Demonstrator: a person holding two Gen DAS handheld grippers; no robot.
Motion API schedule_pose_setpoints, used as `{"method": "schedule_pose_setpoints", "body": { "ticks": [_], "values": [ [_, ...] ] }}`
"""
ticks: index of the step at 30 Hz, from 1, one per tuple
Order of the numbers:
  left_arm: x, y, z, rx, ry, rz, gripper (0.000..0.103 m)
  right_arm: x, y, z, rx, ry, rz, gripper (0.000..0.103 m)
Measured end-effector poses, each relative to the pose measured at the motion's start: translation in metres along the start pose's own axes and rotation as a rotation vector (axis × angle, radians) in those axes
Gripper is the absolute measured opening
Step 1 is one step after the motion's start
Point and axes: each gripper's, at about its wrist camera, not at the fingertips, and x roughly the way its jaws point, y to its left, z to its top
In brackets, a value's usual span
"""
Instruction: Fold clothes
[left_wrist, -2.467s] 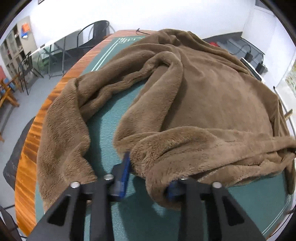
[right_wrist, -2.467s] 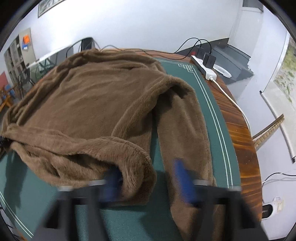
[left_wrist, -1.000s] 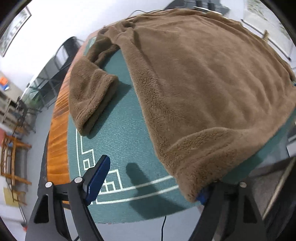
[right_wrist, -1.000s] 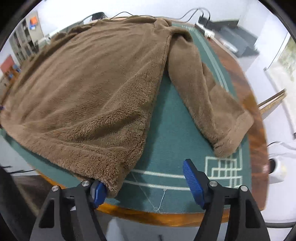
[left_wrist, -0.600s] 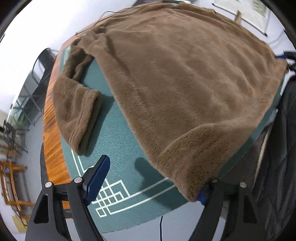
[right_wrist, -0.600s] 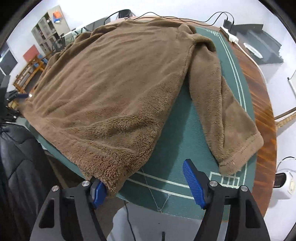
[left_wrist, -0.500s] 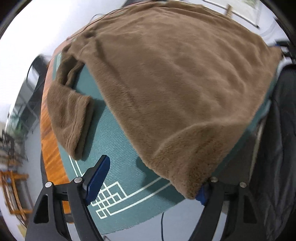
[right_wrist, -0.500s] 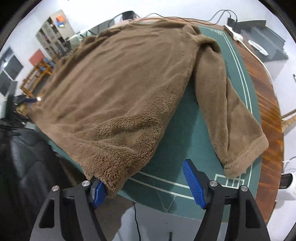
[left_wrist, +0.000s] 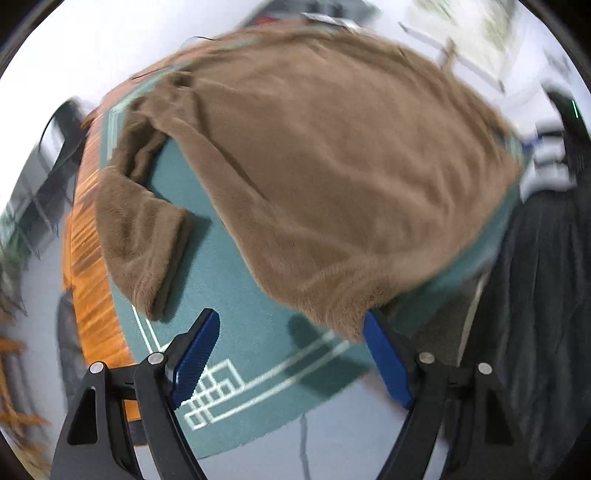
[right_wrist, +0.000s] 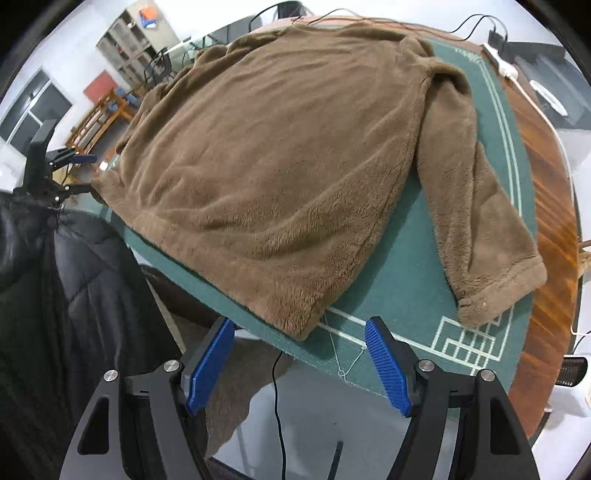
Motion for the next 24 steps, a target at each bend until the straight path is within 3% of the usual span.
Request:
{"method": "schedule_pose_setpoints", "body": {
  "ticks": [4, 6, 8, 11, 16, 20, 24],
  "values": [
    [0.000, 0.011, 0.036, -0.177, -0.142, -0.099, 0.083, -0.018, 0.005, 0.034, 0.036, -0.161, -0.005, 0.075],
    [0.013, -0.001, 0.047, -0.169, -0.146, -0.073, 0.083, -0.012, 0.016, 0.059, 0.040, -0.213, 0.021, 0.075],
    [0.025, -0.016, 0.056, -0.157, -0.148, -0.042, 0.083, 0.010, 0.036, 0.081, 0.003, -0.191, -0.007, 0.075],
    [0.058, -0.029, 0.045, -0.072, -0.077, 0.038, 0.083, 0.048, 0.059, 0.091, -0.063, -0.145, -0.055, 0.075],
    [0.086, -0.028, 0.012, -0.050, -0.020, 0.086, 0.083, 0.072, 0.041, 0.065, 0.009, -0.090, -0.078, 0.075],
    [0.087, -0.006, -0.003, -0.119, -0.015, 0.089, 0.085, 0.075, 0.026, 0.049, 0.078, -0.107, -0.045, 0.076],
    [0.084, -0.005, -0.006, -0.054, -0.012, 0.155, 0.085, 0.074, 0.029, 0.045, 0.062, -0.106, -0.060, 0.084]
  ]
}}
